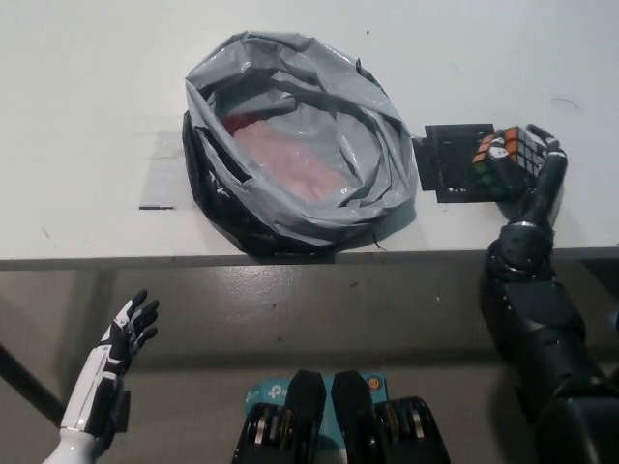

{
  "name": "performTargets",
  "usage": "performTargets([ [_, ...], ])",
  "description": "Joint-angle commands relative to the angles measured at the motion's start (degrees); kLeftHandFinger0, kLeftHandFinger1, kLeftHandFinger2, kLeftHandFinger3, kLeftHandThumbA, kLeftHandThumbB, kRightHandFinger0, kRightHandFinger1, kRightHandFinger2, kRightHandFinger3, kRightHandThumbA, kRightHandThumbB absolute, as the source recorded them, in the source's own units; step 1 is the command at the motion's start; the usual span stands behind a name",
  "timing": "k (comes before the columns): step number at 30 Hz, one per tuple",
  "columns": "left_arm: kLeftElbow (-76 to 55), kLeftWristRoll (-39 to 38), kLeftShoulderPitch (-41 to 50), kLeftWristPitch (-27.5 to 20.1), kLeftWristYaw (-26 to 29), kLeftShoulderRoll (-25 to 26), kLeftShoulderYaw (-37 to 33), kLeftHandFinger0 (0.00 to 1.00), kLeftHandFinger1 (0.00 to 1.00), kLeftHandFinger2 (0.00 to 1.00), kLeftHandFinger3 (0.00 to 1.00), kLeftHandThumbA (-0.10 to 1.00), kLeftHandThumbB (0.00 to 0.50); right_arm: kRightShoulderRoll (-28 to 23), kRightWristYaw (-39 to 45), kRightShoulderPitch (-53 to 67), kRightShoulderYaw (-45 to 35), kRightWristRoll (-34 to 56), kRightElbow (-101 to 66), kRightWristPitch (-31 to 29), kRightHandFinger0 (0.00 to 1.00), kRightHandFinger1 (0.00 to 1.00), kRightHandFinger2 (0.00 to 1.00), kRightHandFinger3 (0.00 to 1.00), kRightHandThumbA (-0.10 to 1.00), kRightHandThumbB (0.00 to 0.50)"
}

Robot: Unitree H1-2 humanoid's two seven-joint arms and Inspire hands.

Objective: Use the right hand to pick up a rubix's cube and place it into a plastic bag and lift the bag

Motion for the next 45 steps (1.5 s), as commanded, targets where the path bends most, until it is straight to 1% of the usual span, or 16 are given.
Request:
performTargets([
  [1,-0.5,-0.3,-0.7,-3.3,0.3,0.2,0.6,1.0,1.0,1.0,1.0,1.0,0.194,1.7,14.7,-6.6,-10.8,22.0,-9.4,0.2,0.0,0.27,0.83,0.89,-0.1,0.097],
  [4,-0.7,-0.6,-0.7,-2.9,0.4,0.0,0.6,1.0,1.0,1.0,1.0,1.0,0.186,2.4,17.9,-7.6,-14.6,28.9,-15.4,6.3,0.0,0.28,0.84,1.0,-0.1,0.074],
  [11,-0.6,-0.3,-0.7,-3.1,0.4,0.1,0.6,1.0,1.0,1.0,1.0,1.0,0.185,4.8,16.0,-9.1,-18.8,38.6,-27.0,17.1,0.0,0.28,0.8,1.0,-0.1,0.073],
  [12,-0.6,-0.3,-0.7,-3.1,0.5,0.0,0.7,1.0,1.0,1.0,1.0,1.0,0.182,5.7,15.1,-9.1,-19.1,41.2,-31.3,20.1,0.0,0.25,0.73,1.0,-0.1,0.053],
  [18,-1.2,-0.5,-0.6,-2.4,0.6,-0.2,0.8,1.0,1.0,1.0,1.0,1.0,0.184,7.8,12.6,-9.7,-18.4,46.6,-41.7,27.6,0.0,0.19,0.69,1.0,-0.1,0.039],
  [22,-1.2,-0.5,-0.4,-2.7,0.5,0.0,0.9,1.0,1.0,1.0,1.0,1.0,0.176,8.8,12.0,-10.1,-17.5,49.0,-45.6,29.8,0.0,0.16,0.68,1.0,-0.1,0.068],
  [26,-1.1,-0.7,-0.4,-2.7,0.4,0.1,1.0,1.0,1.0,1.0,1.0,1.0,0.189,9.9,10.6,-11.4,-17.1,51.6,-47.2,32.4,0.0,0.11,0.66,1.0,-0.1,0.066],
  [30,-1.3,-0.4,0.7,-3.0,0.4,-0.1,0.8,1.0,1.0,1.0,1.0,1.0,0.195,11.2,10.2,-11.4,-14.8,51.0,-49.8,33.7,0.0,0.14,0.75,1.0,-0.1,0.071],
  [31,-1.3,-0.3,1.0,-3.1,0.4,-0.2,0.7,1.0,1.0,1.0,1.0,1.0,0.187,11.6,9.8,-11.2,-14.5,51.2,-50.6,34.0,0.0,0.2,0.79,1.0,-0.1,0.115],
  [33,-1.3,-0.5,1.2,-3.2,0.3,-0.3,0.7,1.0,1.0,1.0,1.0,1.0,0.178,12.1,9.5,-11.4,-14.0,51.1,-50.8,34.2,0.0,0.16,0.76,0.97,-0.1,0.074],
  [34,-1.3,-0.7,1.0,-3.1,0.2,-0.2,0.7,1.0,1.0,1.0,1.0,1.0,0.168,12.6,9.4,-11.8,-13.4,51.0,-51.0,34.5,0.0,0.19,0.76,0.92,-0.1,0.06],
  [36,-1.7,-0.5,0.9,-2.5,0.1,-0.2,0.5,1.0,1.0,1.0,1.0,1.0,0.175,12.9,9.7,-12.1,-12.1,49.8,-51.4,35.2,0.0,0.24,0.78,0.96,-0.1,0.063],
  [39,-2.4,-0.5,0.8,-1.7,-0.1,0.0,0.4,1.0,1.0,1.0,1.0,1.0,0.171,13.4,10.7,-11.9,-8.5,46.5,-51.4,36.1,0.0,0.27,0.81,1.0,-0.1,0.02],
  [41,-2.0,-0.5,0.6,-2.0,0.0,0.0,0.5,1.0,1.0,1.0,1.0,1.0,0.18,13.4,11.8,-11.8,-6.1,44.2,-49.9,35.7,0.0,0.27,0.8,0.89,-0.1,0.035],
  [44,-2.0,-0.6,0.5,-1.9,0.0,-0.1,0.5,1.0,1.0,1.0,1.0,1.0,0.182,13.3,12.8,-12.0,-3.3,42.2,-47.0,34.5,0.0,0.29,0.83,0.9,-0.1,0.039],
  [45,-2.0,-0.6,0.6,-1.9,0.0,-0.1,0.5,1.0,1.0,1.0,1.0,1.0,0.183,13.2,13.3,-12.2,-2.0,41.2,-45.3,33.8,0.0,0.29,0.82,1.0,-0.1,0.061],
])
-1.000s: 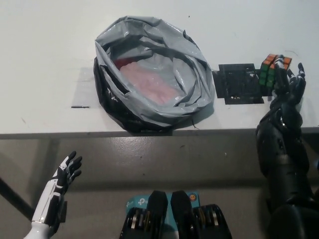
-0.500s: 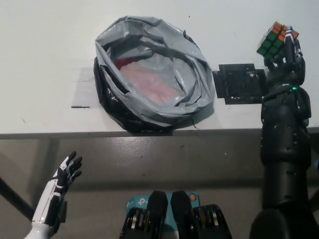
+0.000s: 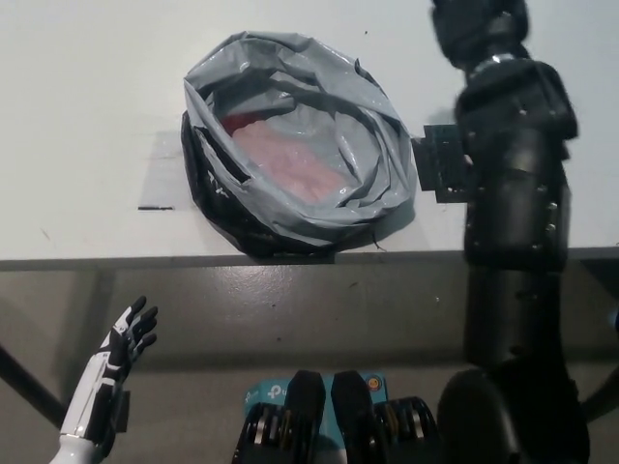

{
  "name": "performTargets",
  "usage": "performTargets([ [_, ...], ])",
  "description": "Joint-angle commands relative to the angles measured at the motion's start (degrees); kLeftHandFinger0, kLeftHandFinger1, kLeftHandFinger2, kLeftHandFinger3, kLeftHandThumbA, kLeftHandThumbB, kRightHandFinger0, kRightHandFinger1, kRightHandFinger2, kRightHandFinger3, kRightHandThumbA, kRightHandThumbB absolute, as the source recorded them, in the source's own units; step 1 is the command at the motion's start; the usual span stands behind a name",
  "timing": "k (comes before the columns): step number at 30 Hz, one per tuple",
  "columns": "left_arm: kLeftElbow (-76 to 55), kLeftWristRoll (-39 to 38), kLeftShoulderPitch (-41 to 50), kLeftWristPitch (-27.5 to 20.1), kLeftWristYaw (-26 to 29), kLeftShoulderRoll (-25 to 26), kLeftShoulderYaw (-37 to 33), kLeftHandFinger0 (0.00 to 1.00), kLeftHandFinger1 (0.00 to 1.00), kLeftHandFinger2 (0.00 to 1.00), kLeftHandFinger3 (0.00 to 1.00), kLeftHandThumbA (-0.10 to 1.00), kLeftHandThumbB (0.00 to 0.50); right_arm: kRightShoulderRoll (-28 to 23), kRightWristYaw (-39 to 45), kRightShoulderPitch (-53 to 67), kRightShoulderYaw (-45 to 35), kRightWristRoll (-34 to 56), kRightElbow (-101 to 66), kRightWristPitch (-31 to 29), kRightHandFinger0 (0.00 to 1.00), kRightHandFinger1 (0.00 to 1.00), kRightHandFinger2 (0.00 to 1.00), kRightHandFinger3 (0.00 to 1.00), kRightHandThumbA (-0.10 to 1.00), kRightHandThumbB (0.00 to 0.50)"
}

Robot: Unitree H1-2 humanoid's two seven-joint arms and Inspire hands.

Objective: Use the right hand to pick up a rubix's cube and place it into a plastic bag and lift the bag

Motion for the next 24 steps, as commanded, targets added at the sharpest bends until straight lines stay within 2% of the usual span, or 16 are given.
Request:
performTargets([
  [1,-1.8,-0.5,-0.3,-2.0,0.0,0.2,0.2,1.0,1.0,1.0,1.0,1.0,0.192,0.3,4.9,-3.2,5.3,-3.1,3.7,0.1,0.0,0.29,0.81,1.0,-0.1,0.069],
  [4,-1.6,-0.3,-0.4,-2.2,0.0,0.4,0.3,1.0,1.0,1.0,1.0,1.0,0.196,-0.1,6.5,-3.7,7.9,-5.5,7.8,-1.6,0.0,0.32,0.86,1.0,-0.1,0.071],
  [12,-2.0,-0.5,-1.3,-1.4,-0.2,0.6,0.2,1.0,1.0,1.0,1.0,1.0,0.199,-1.5,8.9,-5.7,12.5,-11.6,19.1,-7.7,0.0,0.35,0.84,1.0,-0.1,0.076],
  [14,-2.1,-0.5,-1.5,-1.1,-0.3,0.7,0.2,1.0,1.0,1.0,1.0,1.0,0.197,-2.2,9.2,-6.1,14.0,-14.0,21.9,-9.7,0.0,0.37,0.86,0.9,-0.1,0.074],
  [15,-2.1,-0.6,-1.6,-1.1,-0.3,0.8,0.3,1.0,1.0,1.0,1.0,1.0,0.196,-2.5,9.4,-6.3,14.6,-15.0,23.2,-10.7,0.0,0.37,0.86,0.88,-0.1,0.079],
  [16,-2.1,-0.4,-1.6,-1.2,-0.2,0.8,0.3,1.0,1.0,1.0,1.0,1.0,0.18,-2.8,9.1,-6.5,15.5,-16.5,24.9,-12.0,0.0,0.38,0.88,0.82,-0.1,0.105],
  [17,-2.1,-0.2,-1.7,-1.2,-0.2,0.8,0.3,1.0,1.0,1.0,1.0,1.0,0.179,-3.0,8.8,-6.7,16.1,-17.6,26.1,-13.0,0.0,0.37,0.88,0.81,-0.1,0.103],
  [20,-2.0,-0.2,-1.9,-1.4,-0.2,0.9,0.2,1.0,1.0,1.0,1.0,1.0,0.173,-3.7,8.4,-7.2,18.2,-20.9,29.7,-15.4,0.0,0.39,0.9,0.83,-0.1,0.083],
  [21,-1.9,-0.2,-2.0,-1.5,-0.2,0.9,0.2,1.0,1.0,1.0,1.0,1.0,0.173,-3.9,8.5,-7.3,18.5,-21.3,30.1,-15.8,0.0,0.4,0.91,0.84,-0.1,0.083],
  [22,-2.0,-0.3,-2.0,-1.4,-0.4,0.9,0.2,1.0,1.0,1.0,1.0,1.0,0.173,-4.4,8.0,-7.4,20.9,-24.5,32.0,-17.9,0.03,0.45,0.92,0.82,-0.1,0.103],
  [24,-2.2,-0.2,-2.0,-1.2,-0.3,0.9,0.1,1.0,1.0,1.0,1.0,1.0,0.171,-4.9,7.3,-7.5,23.2,-27.5,33.9,-19.8,0.04,0.49,0.91,0.82,-0.1,0.099],
])
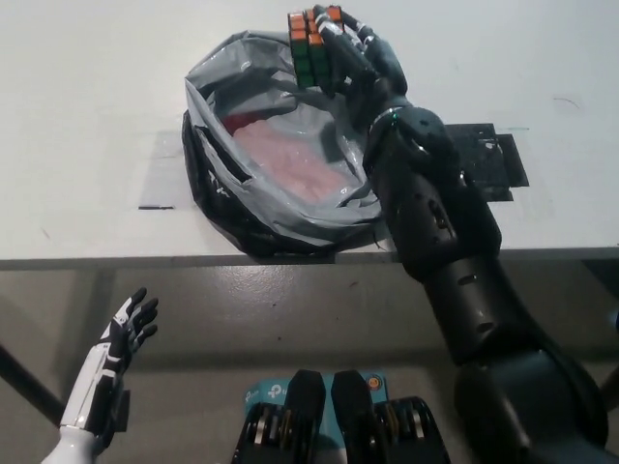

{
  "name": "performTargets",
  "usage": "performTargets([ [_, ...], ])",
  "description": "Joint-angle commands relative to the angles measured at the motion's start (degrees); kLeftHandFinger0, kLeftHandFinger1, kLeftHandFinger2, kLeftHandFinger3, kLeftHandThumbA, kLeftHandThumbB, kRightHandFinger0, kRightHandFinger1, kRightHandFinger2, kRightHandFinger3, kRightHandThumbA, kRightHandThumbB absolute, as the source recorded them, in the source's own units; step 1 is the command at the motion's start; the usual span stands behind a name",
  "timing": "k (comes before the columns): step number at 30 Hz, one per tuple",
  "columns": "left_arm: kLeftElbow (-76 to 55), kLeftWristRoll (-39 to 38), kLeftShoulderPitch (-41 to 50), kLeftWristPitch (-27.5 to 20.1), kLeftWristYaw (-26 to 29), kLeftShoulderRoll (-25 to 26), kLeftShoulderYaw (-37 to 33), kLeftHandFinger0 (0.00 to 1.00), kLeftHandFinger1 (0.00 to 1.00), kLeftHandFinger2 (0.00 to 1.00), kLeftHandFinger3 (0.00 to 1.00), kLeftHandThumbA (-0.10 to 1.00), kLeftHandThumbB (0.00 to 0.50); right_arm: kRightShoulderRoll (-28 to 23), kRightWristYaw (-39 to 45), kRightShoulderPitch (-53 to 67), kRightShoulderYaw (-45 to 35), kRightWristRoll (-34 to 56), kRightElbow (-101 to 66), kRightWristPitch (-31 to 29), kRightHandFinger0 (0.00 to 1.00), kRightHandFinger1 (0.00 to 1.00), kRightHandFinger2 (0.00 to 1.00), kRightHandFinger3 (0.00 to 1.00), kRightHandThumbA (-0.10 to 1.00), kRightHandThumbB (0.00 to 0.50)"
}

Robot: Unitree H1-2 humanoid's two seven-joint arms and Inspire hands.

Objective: Use the right hand to pick up a rubix's cube and place it into a plastic bag and lift the bag

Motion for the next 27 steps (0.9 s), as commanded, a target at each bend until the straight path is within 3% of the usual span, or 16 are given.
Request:
performTargets([
  [1,-2.2,-0.1,-1.0,-1.1,-0.3,0.8,0.0,1.0,1.0,1.0,1.0,1.0,0.169,-1.3,0.4,-5.4,5.8,-11.7,3.1,-10.4,0.01,0.47,0.88,0.82,-0.1,0.104],
  [4,-2.3,-0.2,-1.2,-0.8,-0.3,0.8,0.0,1.0,1.0,1.0,1.0,1.0,0.176,-1.7,-2.2,-6.1,9.9,-16.6,3.7,-10.3,0.0,0.41,0.81,0.8,-0.1,0.125],
  [6,-2.0,-0.5,-1.4,-0.9,-0.5,0.8,0.0,1.0,1.0,1.0,1.0,1.0,0.182,-1.7,-2.7,-6.6,12.5,-19.2,3.3,-8.4,0.02,0.45,0.85,0.84,-0.1,0.135],
  [7,-1.8,-0.5,-1.6,-1.0,-0.6,0.9,0.0,1.0,1.0,1.0,1.0,1.0,0.18,-2.0,-2.0,-6.8,13.9,-20.2,3.4,-7.3,0.08,0.53,0.94,0.9,-0.1,0.174],
  [8,-1.8,-0.5,-1.6,-1.1,-0.6,0.9,0.0,1.0,1.0,1.0,1.0,1.0,0.18,-2.2,-1.6,-6.9,14.5,-20.5,3.4,-6.8,0.08,0.53,0.94,0.9,-0.1,0.174],
  [9,-1.8,-0.4,-1.8,-1.1,-0.6,0.9,-0.1,1.0,1.0,1.0,1.0,1.0,0.179,-2.5,-0.5,-7.0,15.4,-21.0,3.2,-6.1,0.23,0.68,1.0,0.99,-0.09,0.237],
  [10,-1.9,-0.1,-1.9,-0.9,-0.5,0.8,-0.2,1.0,1.0,1.0,1.0,1.0,0.179,-3.1,1.7,-6.9,16.7,-21.3,2.7,-4.8,0.48,0.81,1.0,1.0,0.09,0.273],
  [11,-2.0,0.1,-2.0,-0.8,-0.4,0.9,-0.2,1.0,1.0,1.0,1.0,1.0,0.175,-3.6,4.5,-6.9,17.7,-21.2,1.9,-3.3,0.65,0.95,1.0,1.0,0.25,0.284],
  [12,-2.0,0.2,-2.0,-0.7,-0.4,0.9,-0.3,1.0,1.0,1.0,1.0,1.0,0.175,-3.9,6.3,-6.8,18.4,-21.1,1.3,-2.3,0.69,0.95,1.0,1.0,0.3,0.317],
  [14,-1.9,0.3,-2.4,-0.7,-0.6,1.1,-0.3,1.0,1.0,1.0,1.0,1.0,0.173,-4.9,11.3,-6.5,19.6,-20.1,0.6,-1.2,0.96,1.0,1.0,1.0,0.42,0.401],
  [15,-1.8,0.3,-2.5,-0.7,-0.6,1.1,-0.4,1.0,1.0,1.0,1.0,1.0,0.173,-5.1,12.1,-6.4,19.9,-20.1,0.7,-1.3,0.96,1.0,1.0,1.0,0.42,0.401],
  [17,-1.8,0.3,-3.0,-0.5,-0.8,1.4,-0.4,1.0,1.0,1.0,1.0,1.0,0.173,-6.2,15.7,-6.5,21.0,-20.1,1.3,-2.1,1.0,1.0,1.0,1.0,0.56,0.414],
  [21,-1.8,0.5,-3.5,-0.2,-0.8,1.4,-0.6,1.0,1.0,1.0,1.0,1.0,0.167,-7.6,21.3,-6.9,21.5,-19.3,1.6,-2.2,1.0,1.0,1.0,1.0,0.65,0.402],
  [27,-1.8,0.1,-4.0,0.1,-0.9,1.6,-0.7,1.0,1.0,1.0,1.0,1.0,0.171,-9.0,23.7,-7.5,21.7,-20.7,1.4,-1.6,1.0,1.0,1.0,1.0,0.86,0.475],
])
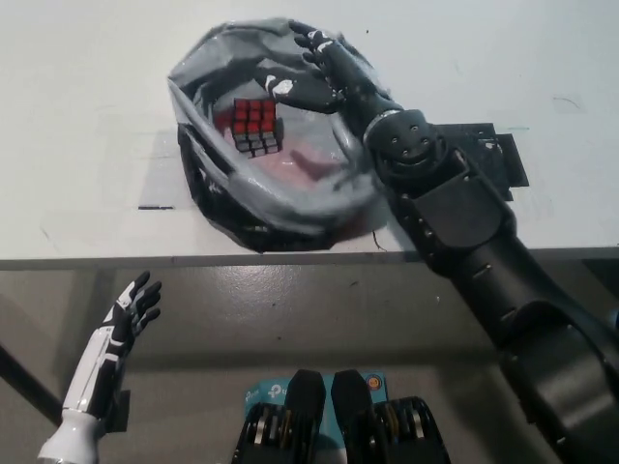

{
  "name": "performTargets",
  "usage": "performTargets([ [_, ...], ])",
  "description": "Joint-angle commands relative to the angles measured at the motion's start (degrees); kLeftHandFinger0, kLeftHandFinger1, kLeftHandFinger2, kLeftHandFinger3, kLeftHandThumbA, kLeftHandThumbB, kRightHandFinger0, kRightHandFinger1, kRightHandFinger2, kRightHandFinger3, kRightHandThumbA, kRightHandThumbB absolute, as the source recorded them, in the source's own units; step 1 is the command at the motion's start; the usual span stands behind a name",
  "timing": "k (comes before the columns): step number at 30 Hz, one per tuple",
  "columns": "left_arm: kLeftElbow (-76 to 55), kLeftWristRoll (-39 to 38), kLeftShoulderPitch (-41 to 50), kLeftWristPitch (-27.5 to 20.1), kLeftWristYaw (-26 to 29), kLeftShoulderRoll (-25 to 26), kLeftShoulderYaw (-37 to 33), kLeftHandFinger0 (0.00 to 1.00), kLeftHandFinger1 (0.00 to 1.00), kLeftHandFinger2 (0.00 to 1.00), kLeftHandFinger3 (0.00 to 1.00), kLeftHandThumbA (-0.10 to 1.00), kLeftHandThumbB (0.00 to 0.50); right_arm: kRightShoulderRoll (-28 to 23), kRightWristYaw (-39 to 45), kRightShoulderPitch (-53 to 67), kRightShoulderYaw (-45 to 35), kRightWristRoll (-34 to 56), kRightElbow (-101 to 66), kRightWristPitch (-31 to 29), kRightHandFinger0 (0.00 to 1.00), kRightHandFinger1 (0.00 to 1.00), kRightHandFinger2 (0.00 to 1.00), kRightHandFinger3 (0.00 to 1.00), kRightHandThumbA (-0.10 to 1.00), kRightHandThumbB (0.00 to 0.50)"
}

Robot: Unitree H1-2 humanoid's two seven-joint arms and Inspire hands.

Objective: Use the right hand to pick up a rubix's cube and place it into a plastic bag and lift the bag

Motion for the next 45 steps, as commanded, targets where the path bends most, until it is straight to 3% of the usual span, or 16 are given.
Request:
performTargets([
  [1,-1.9,0.2,-1.6,-0.3,-0.7,1.1,-0.3,1.0,1.0,1.0,1.0,1.0,0.17,-2.1,7.6,-5.9,1.5,-3.9,-2.1,0.2,1.0,1.0,1.0,1.0,0.89,0.473],
  [4,-1.4,0.3,-1.9,-0.8,-0.7,1.2,-0.4,1.0,1.0,1.0,1.0,1.0,0.163,-3.0,7.4,-5.4,1.7,-5.4,-4.6,1.6,1.0,1.0,1.0,1.0,0.9,0.457],
  [9,-1.3,-0.1,-2.3,-0.5,-0.7,1.3,-0.3,1.0,1.0,1.0,1.0,1.0,0.186,-5.1,5.8,-2.9,-0.6,-6.1,-13.1,1.9,1.0,1.0,1.0,1.0,0.9,0.361],
  [12,-1.0,0.1,-2.3,-0.4,-0.6,1.5,-0.1,1.0,1.0,1.0,1.0,1.0,0.194,-7.3,1.6,-0.8,-1.6,-10.3,-23.0,1.7,1.0,1.0,1.0,1.0,0.95,0.339],
  [16,-0.1,-0.1,-2.2,-1.3,-0.9,1.5,-0.3,1.0,1.0,1.0,1.0,1.0,0.19,-9.0,-2.2,0.6,-2.7,-14.7,-29.1,0.6,1.0,1.0,1.0,1.0,0.98,0.36],
  [21,-0.2,0.1,-1.3,-1.7,-0.5,1.2,-0.3,1.0,1.0,1.0,1.0,1.0,0.19,-10.6,-4.3,3.1,-3.4,-18.4,-32.8,-0.1,1.0,1.0,1.0,1.0,0.86,0.343],
  [26,-0.8,-0.2,-0.7,-1.4,-0.4,0.9,-0.1,1.0,1.0,1.0,1.0,1.0,0.165,-11.1,-5.1,5.0,-2.1,-21.7,-27.4,0.8,1.0,1.0,1.0,1.0,0.86,0.337],
  [31,-1.0,-0.2,-0.7,-1.2,-0.4,0.9,-0.1,1.0,1.0,1.0,1.0,1.0,0.166,-10.3,-7.0,5.5,-1.9,-23.3,-19.6,-0.5,1.0,1.0,1.0,1.0,0.78,0.328],
  [39,-0.5,-0.2,-1.0,-1.3,-0.5,1.1,-0.1,1.0,1.0,1.0,1.0,1.0,0.194,-8.3,-7.9,2.8,-3.5,-22.0,-4.3,-3.5,1.0,1.0,1.0,1.0,0.76,0.341],
  [42,-0.2,0.0,-1.2,-1.6,-0.5,1.0,-0.2,1.0,1.0,1.0,1.0,1.0,0.191,-7.4,-7.3,1.8,-4.7,-20.7,-1.0,-2.9,1.0,1.0,1.0,1.0,0.78,0.389],
  [45,-0.4,0.0,-1.0,-1.5,-0.5,1.0,-0.2,1.0,1.0,1.0,1.0,1.0,0.184,-6.9,-6.5,1.5,-5.6,-20.2,0.4,-2.1,1.0,1.0,1.0,1.0,0.81,0.387],
])
